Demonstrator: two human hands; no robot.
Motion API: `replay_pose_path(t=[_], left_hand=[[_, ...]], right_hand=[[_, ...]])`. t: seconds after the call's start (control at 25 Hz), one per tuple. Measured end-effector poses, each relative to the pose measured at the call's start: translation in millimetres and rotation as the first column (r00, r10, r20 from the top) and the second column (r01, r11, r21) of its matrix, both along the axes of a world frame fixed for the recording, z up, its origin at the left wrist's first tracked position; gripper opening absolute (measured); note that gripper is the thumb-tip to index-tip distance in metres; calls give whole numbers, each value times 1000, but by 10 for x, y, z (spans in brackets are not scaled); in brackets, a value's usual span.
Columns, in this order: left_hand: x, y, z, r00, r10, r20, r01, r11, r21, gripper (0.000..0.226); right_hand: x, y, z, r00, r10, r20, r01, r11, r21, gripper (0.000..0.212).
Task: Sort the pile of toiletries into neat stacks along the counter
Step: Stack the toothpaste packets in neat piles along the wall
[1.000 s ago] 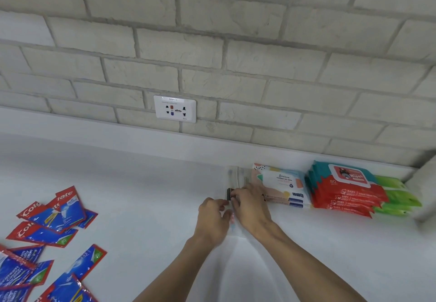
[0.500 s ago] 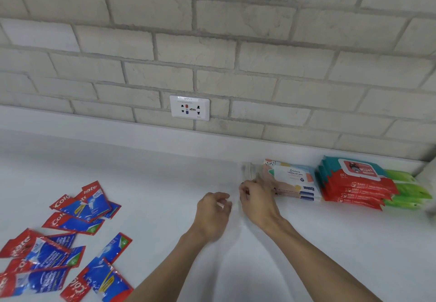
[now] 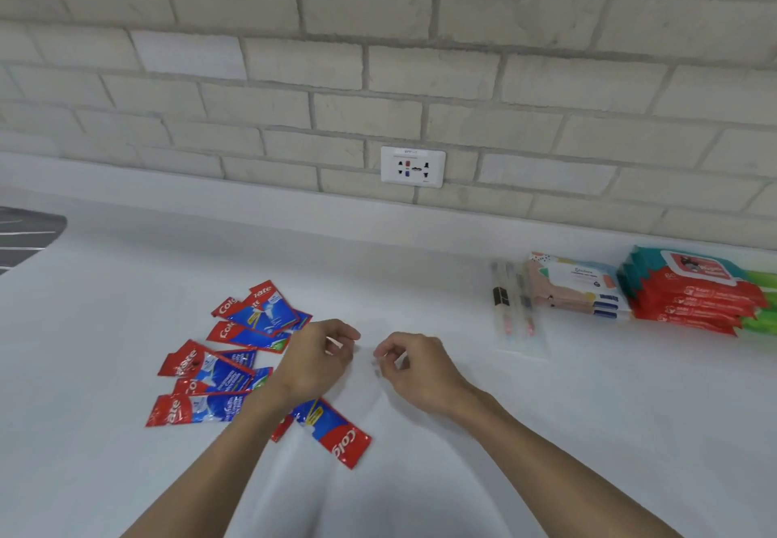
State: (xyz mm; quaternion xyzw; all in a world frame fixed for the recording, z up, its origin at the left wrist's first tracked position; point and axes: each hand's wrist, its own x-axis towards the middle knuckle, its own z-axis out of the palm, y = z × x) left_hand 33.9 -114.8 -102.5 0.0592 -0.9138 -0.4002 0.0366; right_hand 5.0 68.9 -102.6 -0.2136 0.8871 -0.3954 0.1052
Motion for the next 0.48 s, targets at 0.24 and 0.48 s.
replay_pose_path(t=[0.24,0.48], left_hand=[[281,-434,8,927,-267,264,323,925,-198,28],[413,-435,-50,863,-378,334,489,790,-370,43]], right_hand=[[453,-230,-89,988,112,103,-127,979,160,38],[721,-271,-184,995,88,52,-101,942,319,56]])
